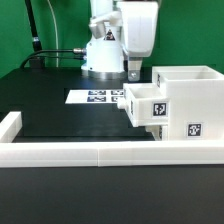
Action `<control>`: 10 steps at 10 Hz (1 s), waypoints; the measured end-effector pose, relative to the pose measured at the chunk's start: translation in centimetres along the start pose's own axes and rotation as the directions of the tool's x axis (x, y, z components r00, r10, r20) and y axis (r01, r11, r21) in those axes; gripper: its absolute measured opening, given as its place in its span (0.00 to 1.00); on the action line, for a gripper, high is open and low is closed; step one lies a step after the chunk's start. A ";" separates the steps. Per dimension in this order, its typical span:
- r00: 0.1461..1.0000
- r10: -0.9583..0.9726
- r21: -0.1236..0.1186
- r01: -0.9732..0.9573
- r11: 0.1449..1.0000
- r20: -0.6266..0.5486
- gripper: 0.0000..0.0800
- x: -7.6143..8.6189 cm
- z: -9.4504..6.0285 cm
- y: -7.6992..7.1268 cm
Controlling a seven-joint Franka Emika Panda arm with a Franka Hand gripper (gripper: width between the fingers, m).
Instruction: Assemble drawer
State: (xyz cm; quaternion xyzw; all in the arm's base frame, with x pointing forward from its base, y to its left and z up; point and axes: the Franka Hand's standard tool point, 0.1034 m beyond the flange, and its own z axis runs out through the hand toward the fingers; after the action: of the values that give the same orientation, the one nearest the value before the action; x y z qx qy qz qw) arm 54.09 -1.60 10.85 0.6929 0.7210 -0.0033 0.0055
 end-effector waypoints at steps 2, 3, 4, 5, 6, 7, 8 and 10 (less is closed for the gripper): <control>1.000 0.007 0.001 -0.007 1.000 -0.001 0.81 -0.2 0.1 -0.1; 1.000 0.007 0.002 -0.007 1.000 -0.001 0.81 -0.2 0.1 -0.1; 1.000 0.008 0.002 -0.008 1.000 -0.001 0.81 -0.3 0.1 -0.1; 1.000 0.008 0.004 -0.008 1.000 -0.001 0.81 -0.3 0.2 -0.1; 1.000 -0.014 0.011 0.014 1.000 -0.010 0.81 -0.6 0.9 -0.2; 1.000 -0.019 0.015 0.019 1.000 -0.015 0.81 -0.6 1.2 -0.2; 0.998 -0.036 0.016 0.036 0.999 -0.043 0.81 -0.9 1.4 -0.1; 0.995 -0.009 0.020 0.011 1.000 -0.101 0.81 -2.1 2.1 0.0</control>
Offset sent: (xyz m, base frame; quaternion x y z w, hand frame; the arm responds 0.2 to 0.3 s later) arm 0.0000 0.0000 0.0000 0.0000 0.0000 0.0000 1.0000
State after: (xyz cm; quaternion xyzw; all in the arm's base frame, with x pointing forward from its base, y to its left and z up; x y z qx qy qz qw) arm 54.23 -3.68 8.76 0.6886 0.7237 0.0242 -0.0383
